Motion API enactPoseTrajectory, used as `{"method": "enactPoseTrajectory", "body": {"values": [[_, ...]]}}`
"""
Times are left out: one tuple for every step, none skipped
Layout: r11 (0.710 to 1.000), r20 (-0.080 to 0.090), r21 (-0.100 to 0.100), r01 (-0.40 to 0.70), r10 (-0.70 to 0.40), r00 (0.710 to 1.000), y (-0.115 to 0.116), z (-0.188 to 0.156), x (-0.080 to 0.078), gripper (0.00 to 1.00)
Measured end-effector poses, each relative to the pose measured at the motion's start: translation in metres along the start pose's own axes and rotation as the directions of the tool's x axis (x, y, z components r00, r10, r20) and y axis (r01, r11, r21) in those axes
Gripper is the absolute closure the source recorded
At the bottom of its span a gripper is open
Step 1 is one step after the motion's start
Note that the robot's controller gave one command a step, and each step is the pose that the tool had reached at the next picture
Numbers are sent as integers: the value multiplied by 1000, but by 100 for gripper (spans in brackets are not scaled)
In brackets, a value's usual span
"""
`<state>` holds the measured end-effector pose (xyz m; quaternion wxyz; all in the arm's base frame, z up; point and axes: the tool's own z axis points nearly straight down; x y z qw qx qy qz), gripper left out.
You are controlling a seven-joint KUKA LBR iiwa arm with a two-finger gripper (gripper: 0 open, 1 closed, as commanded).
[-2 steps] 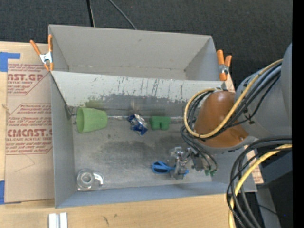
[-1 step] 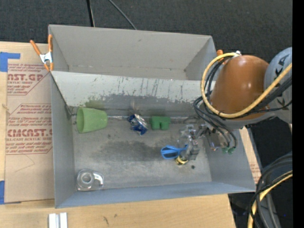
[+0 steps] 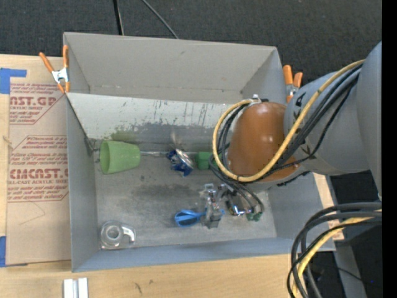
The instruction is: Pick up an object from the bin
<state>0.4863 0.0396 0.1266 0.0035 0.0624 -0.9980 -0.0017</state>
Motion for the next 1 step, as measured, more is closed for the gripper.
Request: {"method": "enactPoseTrajectory", "body": {"values": [[1000,18,4,-13,13,1000,-13,-137,-22,100]]}}
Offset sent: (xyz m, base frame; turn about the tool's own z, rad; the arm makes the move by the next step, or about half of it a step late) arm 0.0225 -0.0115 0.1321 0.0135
